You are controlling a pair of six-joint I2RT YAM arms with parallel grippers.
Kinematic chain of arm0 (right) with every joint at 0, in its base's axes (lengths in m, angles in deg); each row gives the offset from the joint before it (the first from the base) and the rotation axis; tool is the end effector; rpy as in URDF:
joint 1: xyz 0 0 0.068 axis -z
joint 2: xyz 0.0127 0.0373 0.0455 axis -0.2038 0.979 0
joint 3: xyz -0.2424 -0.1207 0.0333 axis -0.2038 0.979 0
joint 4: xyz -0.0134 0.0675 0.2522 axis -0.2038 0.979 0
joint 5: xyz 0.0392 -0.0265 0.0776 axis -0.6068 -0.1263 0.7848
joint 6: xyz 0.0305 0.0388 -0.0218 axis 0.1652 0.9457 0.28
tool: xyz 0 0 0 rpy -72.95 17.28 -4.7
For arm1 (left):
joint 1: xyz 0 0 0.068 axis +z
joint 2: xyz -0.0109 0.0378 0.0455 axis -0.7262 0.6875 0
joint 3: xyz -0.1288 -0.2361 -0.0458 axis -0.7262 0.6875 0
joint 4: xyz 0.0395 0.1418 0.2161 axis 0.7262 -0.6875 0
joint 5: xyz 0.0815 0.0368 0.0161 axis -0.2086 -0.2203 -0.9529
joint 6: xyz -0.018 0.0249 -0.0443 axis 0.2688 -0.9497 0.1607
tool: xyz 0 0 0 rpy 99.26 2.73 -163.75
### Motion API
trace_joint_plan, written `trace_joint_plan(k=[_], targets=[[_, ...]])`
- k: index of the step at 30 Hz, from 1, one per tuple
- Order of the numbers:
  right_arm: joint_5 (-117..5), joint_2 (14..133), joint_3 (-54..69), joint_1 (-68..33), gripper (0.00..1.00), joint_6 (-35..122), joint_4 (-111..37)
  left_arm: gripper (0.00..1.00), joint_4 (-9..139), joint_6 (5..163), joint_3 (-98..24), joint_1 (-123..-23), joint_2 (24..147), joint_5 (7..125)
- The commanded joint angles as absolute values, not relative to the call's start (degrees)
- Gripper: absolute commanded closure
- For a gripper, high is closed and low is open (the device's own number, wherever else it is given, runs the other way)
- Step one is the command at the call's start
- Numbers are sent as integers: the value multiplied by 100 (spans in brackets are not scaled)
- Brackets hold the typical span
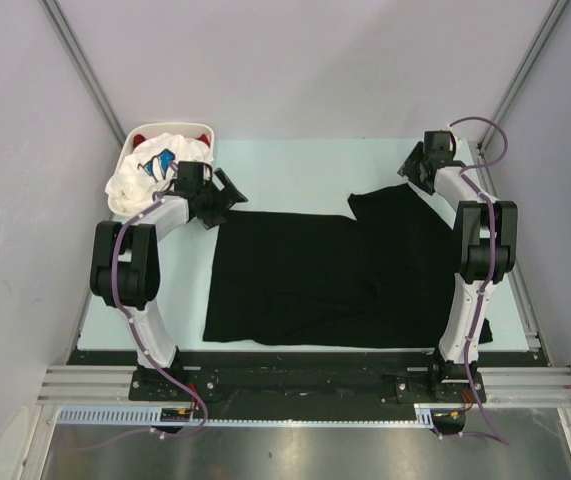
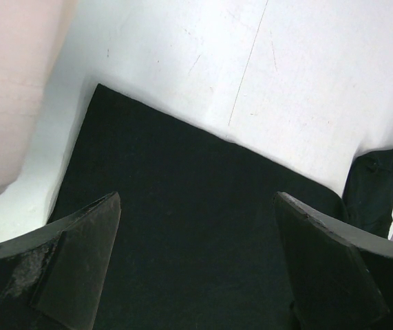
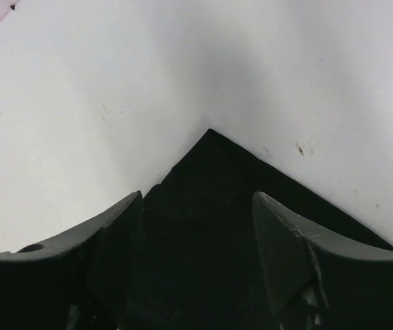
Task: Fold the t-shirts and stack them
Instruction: Fold the tshirt
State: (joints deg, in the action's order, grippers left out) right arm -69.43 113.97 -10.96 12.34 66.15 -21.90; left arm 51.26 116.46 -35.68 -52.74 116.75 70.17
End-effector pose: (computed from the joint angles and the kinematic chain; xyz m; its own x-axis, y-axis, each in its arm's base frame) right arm 0.4826 -0.0088 0.2075 -0.5480 0.4927 -0.6760 0.4117 0.8623 0.2947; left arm 0.4001 -0.0508 0.1911 -0.6965 -0.6118 -0.3750 -0.3356 0.7395 -0.5835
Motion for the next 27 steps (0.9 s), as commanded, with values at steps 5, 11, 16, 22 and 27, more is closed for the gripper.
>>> trace_joint_plan(k=[5, 11, 16, 22, 27], targets=[[-7071, 11273, -1000, 1237, 30, 6642, -2145, 3, 5150, 11501, -3697, -5219, 11563, 7031], [-6939, 11431, -973, 1246, 35, 6747, -2215, 3, 5150, 11492, -3697, -5219, 11590, 7022], [-6851, 11607, -991, 1238, 38, 6792, -2233, 3, 5159, 11484, -3679, -5228, 11625, 7014], [-6842, 11739, -982, 1255, 40, 6818, -2251, 3, 5150, 11466, -3679, -5219, 11651, 6996], [-6807, 11809, -991, 1273, 41, 6809, -2321, 3, 5141, 11448, -3679, -5211, 11669, 6970]])
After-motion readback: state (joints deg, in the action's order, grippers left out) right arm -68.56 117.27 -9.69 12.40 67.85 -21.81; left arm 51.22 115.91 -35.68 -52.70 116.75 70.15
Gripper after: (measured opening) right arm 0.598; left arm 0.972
